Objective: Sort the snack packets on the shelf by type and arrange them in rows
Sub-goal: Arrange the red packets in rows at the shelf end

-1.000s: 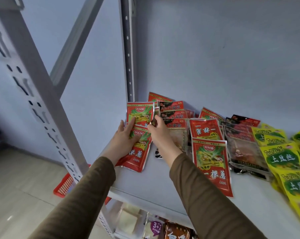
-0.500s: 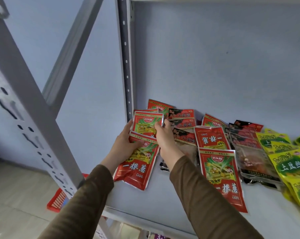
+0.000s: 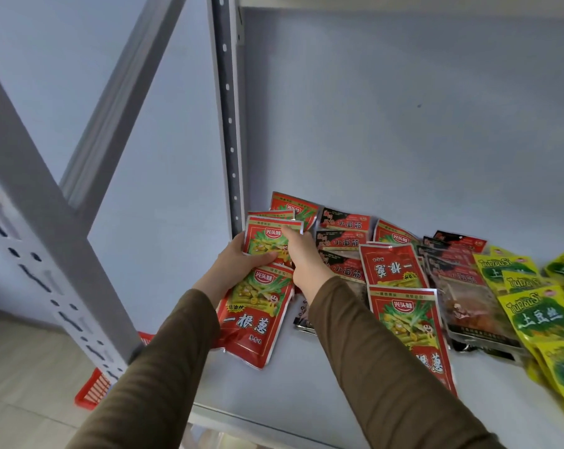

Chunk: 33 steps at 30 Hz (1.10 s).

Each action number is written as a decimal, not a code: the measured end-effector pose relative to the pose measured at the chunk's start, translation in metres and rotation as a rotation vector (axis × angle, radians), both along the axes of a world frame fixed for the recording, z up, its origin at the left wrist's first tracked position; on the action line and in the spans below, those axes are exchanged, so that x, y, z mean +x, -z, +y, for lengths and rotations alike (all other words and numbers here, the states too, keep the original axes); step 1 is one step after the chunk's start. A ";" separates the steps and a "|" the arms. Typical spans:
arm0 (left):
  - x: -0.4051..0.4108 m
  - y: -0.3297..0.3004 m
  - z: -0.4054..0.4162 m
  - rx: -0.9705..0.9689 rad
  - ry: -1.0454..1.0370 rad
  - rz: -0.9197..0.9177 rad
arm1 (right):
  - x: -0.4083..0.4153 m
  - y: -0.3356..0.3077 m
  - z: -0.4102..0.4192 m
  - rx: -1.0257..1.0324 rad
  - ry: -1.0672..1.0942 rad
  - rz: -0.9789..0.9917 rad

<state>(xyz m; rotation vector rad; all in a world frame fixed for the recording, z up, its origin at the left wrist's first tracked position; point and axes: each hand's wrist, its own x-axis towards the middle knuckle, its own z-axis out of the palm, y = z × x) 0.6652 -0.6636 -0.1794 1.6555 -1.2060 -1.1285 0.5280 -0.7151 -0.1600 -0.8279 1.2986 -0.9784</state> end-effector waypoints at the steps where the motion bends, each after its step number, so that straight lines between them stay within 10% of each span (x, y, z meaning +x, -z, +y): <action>1: 0.000 -0.001 -0.001 0.007 0.023 0.010 | -0.002 -0.001 -0.002 0.019 -0.011 -0.037; 33: 0.001 0.003 -0.011 0.068 0.002 0.187 | -0.016 0.003 -0.008 0.089 -0.071 -0.192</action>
